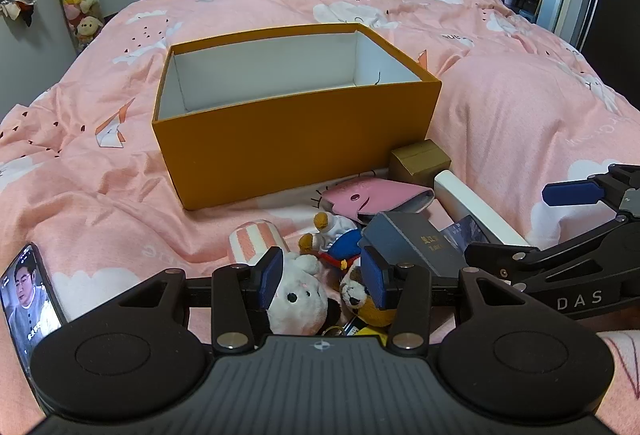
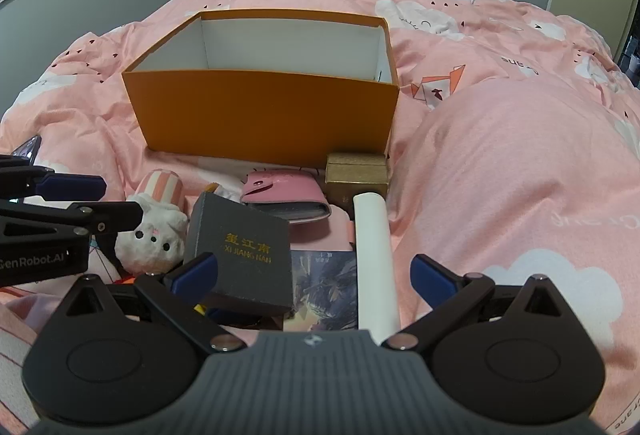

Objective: Organize objects
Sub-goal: 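Reach the right gripper toward the white cylindrical case, then grasp the white case with the right gripper while the left gripper reaches the gold cube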

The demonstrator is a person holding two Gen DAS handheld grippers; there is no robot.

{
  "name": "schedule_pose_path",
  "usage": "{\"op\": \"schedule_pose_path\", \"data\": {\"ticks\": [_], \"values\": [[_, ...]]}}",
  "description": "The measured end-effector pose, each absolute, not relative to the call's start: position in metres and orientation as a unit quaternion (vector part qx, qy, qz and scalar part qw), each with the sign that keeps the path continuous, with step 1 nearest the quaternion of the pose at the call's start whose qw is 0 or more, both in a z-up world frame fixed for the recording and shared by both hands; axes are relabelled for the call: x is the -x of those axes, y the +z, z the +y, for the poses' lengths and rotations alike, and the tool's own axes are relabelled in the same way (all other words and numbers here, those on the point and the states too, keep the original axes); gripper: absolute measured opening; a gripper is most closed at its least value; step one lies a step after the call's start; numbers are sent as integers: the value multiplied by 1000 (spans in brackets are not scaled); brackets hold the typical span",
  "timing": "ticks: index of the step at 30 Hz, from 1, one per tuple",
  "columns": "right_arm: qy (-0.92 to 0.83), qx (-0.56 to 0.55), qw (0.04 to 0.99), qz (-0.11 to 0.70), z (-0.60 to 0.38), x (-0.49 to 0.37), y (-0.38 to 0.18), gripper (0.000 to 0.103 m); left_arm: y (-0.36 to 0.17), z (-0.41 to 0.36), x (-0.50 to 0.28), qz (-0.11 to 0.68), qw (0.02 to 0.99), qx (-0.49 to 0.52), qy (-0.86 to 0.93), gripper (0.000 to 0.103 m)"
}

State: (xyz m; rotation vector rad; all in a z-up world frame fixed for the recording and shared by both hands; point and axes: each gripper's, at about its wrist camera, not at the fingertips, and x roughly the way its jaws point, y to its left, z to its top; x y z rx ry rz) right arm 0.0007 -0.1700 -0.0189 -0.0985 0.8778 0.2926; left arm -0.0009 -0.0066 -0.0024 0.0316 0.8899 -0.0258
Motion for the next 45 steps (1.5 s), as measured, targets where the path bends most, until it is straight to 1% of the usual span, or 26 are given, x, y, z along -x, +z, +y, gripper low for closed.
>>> {"op": "schedule_pose_path", "data": {"ticks": [15, 19, 20, 21, 22, 24, 26, 27, 29, 30, 32, 35, 39, 45], "values": [[143, 43, 891, 430, -173, -3, -19, 102, -3, -5, -2, 436, 899, -9, -32, 53], [144, 24, 887, 438, -184, -8, -17, 102, -2, -1, -7, 438, 897, -1, -48, 45], [146, 17, 887, 437, -187, -9, -16, 100, -2, 1, -8, 438, 897, 3, -56, 44], [147, 10, 888, 435, -190, -10, -15, 95, -2, 2, -9, 438, 897, 8, -63, 43], [148, 6, 887, 437, -194, -13, -14, 90, -1, 3, -11, 438, 896, 13, -70, 40], [148, 3, 883, 445, -198, -17, -14, 70, 1, 6, -14, 441, 893, 34, -89, 39], [149, 2, 880, 452, -201, -21, -15, 63, 1, 8, -19, 444, 887, 60, -112, 39], [150, 0, 877, 457, -203, -24, -17, 62, 0, 8, -22, 448, 883, 71, -119, 39], [154, -8, 870, 469, -207, -31, -19, 53, -2, 7, -29, 458, 876, 85, -125, 45], [155, -14, 867, 474, -211, -34, -20, 50, -4, 7, -33, 464, 872, 89, -128, 47], [151, -22, 862, 483, -217, -41, -22, 48, -7, 6, -41, 478, 863, 99, -129, 49], [144, -17, 857, 494, -223, -53, -26, 42, -13, 7, -49, 495, 851, 116, -130, 49], [150, -34, 841, 519, -229, -71, -41, 37, -11, 5, -59, 490, 854, 117, -129, 49], [161, -75, 818, 548, -235, -87, -64, 37, -7, -12, -76, 488, 859, 73, -138, 49]]}}
